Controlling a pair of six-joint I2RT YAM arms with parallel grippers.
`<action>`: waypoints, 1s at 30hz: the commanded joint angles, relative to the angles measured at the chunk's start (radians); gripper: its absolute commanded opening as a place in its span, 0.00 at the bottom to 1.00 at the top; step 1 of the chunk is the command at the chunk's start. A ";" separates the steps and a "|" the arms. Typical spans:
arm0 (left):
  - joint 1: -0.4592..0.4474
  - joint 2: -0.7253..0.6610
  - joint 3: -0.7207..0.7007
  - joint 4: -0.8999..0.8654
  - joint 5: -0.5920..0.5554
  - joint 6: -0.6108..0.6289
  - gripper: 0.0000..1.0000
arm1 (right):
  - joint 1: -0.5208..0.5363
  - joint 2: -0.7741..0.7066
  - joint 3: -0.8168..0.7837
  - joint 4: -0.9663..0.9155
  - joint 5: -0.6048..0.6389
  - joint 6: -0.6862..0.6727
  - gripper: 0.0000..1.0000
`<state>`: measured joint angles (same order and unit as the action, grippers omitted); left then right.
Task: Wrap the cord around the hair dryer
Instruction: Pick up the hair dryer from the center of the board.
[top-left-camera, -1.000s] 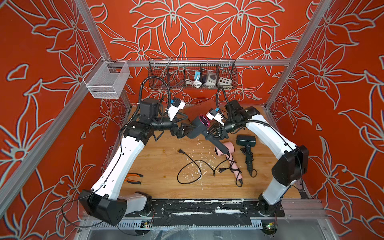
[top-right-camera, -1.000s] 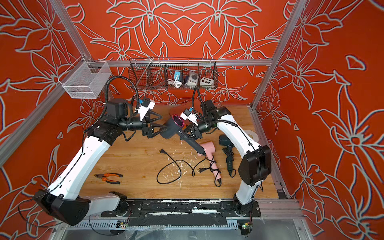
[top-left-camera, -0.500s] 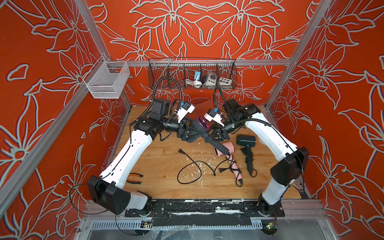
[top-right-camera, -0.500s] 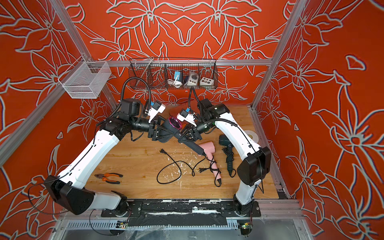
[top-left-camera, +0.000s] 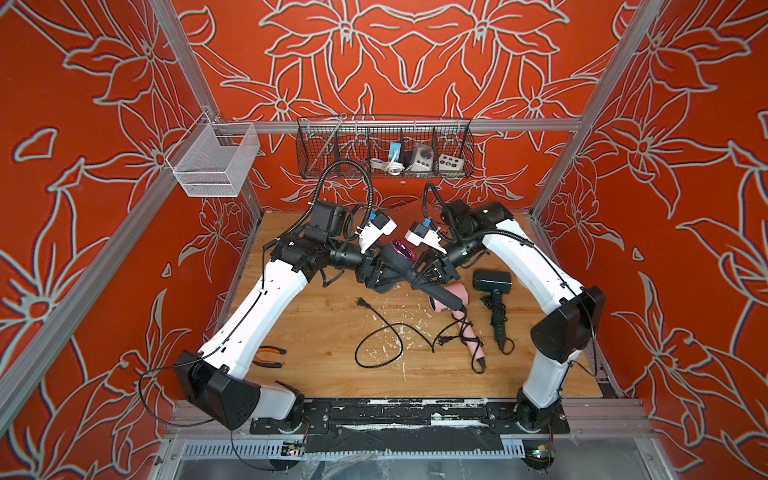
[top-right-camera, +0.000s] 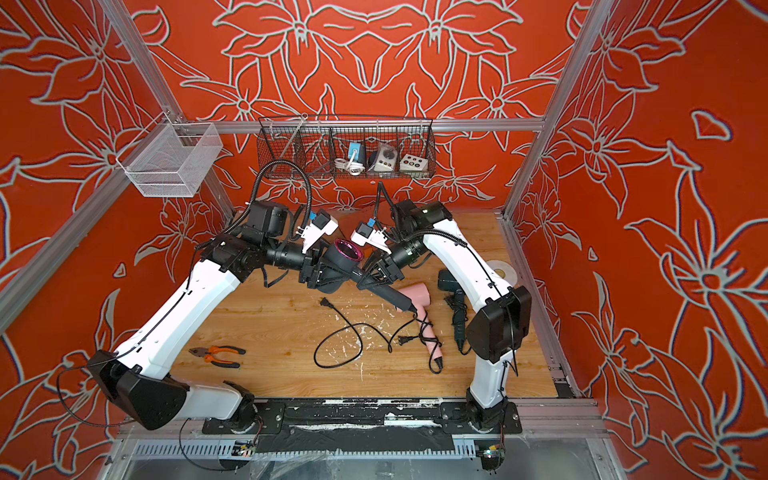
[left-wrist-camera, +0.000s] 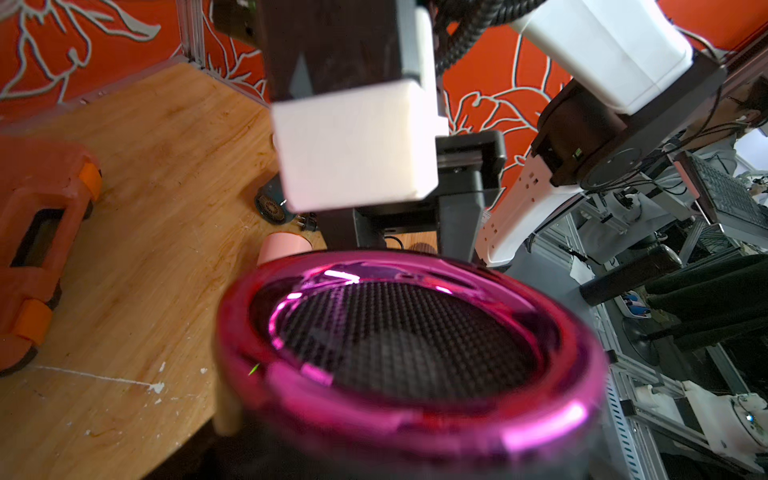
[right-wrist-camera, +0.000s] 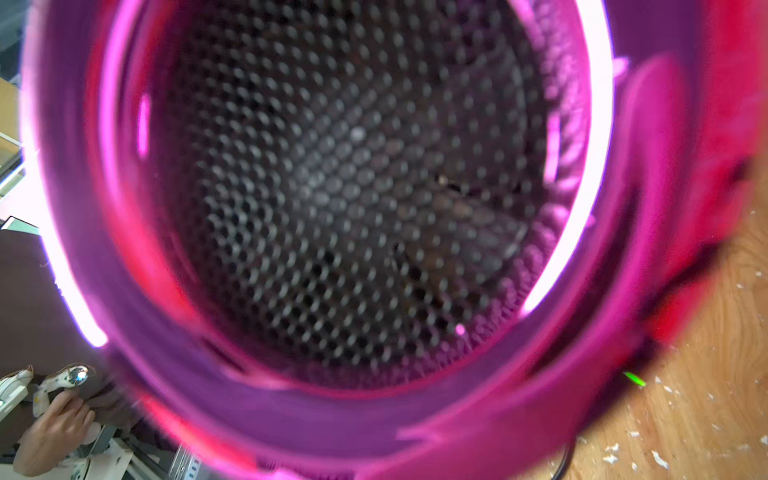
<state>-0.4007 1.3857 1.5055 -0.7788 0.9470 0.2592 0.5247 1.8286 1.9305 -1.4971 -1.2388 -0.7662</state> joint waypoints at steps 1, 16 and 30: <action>-0.067 0.002 0.001 -0.121 0.022 0.048 0.86 | 0.006 0.022 0.047 0.036 -0.043 -0.035 0.00; -0.082 0.001 -0.011 -0.122 0.085 0.034 0.69 | 0.017 0.138 0.222 -0.046 0.015 -0.030 0.00; -0.079 -0.055 -0.031 -0.025 -0.136 -0.001 0.00 | 0.019 0.100 0.164 0.073 0.048 0.060 0.38</action>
<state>-0.4210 1.3750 1.4967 -0.8173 0.8028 0.2760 0.5430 1.9331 2.1078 -1.5867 -1.1603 -0.7940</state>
